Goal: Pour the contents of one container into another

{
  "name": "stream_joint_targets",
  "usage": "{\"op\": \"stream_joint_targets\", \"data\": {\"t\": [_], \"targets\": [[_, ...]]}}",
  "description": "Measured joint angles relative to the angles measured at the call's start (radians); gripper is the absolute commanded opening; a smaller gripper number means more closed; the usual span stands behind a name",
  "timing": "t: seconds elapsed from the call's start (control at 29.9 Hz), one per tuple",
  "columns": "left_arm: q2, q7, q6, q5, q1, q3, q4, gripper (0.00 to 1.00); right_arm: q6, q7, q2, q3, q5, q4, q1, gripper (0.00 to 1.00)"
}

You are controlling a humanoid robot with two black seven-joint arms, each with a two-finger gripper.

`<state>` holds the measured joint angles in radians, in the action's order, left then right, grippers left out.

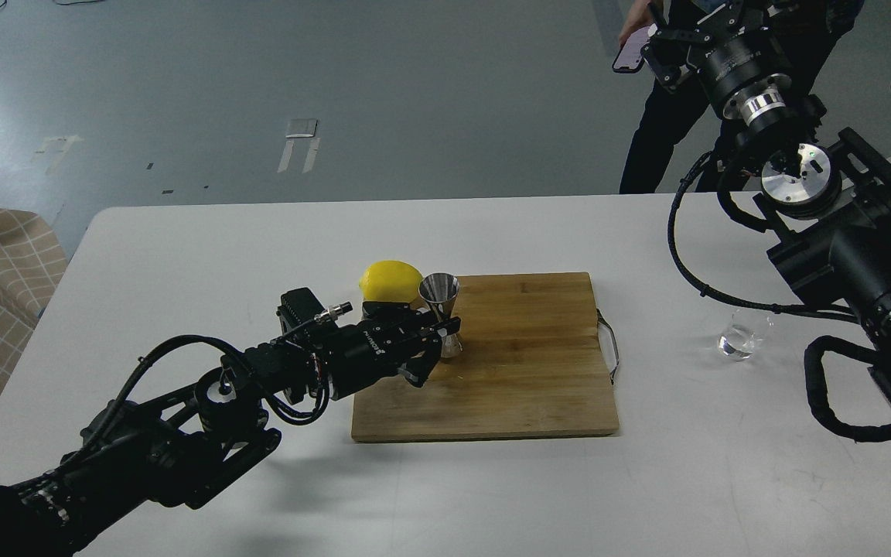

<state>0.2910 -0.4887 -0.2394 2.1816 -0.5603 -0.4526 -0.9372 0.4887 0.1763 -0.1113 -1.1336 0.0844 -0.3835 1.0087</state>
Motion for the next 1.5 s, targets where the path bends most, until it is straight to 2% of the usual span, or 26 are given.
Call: {"op": "stream_joint_targets", "data": {"t": [0.33, 0.53, 0.97, 1.04, 1.1, 1.2, 1.5], "targets": [[-0.003, 0.0, 0.0, 0.0, 0.007, 0.0, 0.001, 0.16, 0.0, 0.0, -0.002, 0.0, 0.0, 0.0, -0.002, 1.0], [-0.001, 0.0, 0.0, 0.0, 0.008, -0.003, 0.001, 0.46, 0.0, -0.001, -0.003, 0.0, -0.001, -0.001, -0.002, 1.0], [-0.003, 0.0, -0.001, 0.0, 0.017, -0.006, 0.001, 0.73, 0.0, 0.0, -0.007, 0.0, -0.001, -0.002, -0.001, 1.0], [-0.003, 0.0, -0.002, 0.0, 0.017, -0.006, -0.001, 0.88, 0.0, 0.0, -0.007, 0.0, -0.001, -0.002, -0.003, 1.0], [-0.002, 0.0, -0.005, 0.0, 0.017, -0.006, -0.004, 0.95, 0.0, 0.0, -0.007, 0.0, -0.001, -0.002, -0.003, 1.0], [0.002, 0.0, -0.015, 0.0, 0.015, -0.006, -0.009, 0.97, 0.0, -0.001, -0.007, -0.001, -0.001, -0.002, -0.001, 1.0], [0.022, 0.0, -0.035, 0.0, 0.014, -0.005, -0.021, 0.98, -0.015, -0.002, -0.007, 0.001, 0.001, -0.002, 0.016, 1.0]]}}
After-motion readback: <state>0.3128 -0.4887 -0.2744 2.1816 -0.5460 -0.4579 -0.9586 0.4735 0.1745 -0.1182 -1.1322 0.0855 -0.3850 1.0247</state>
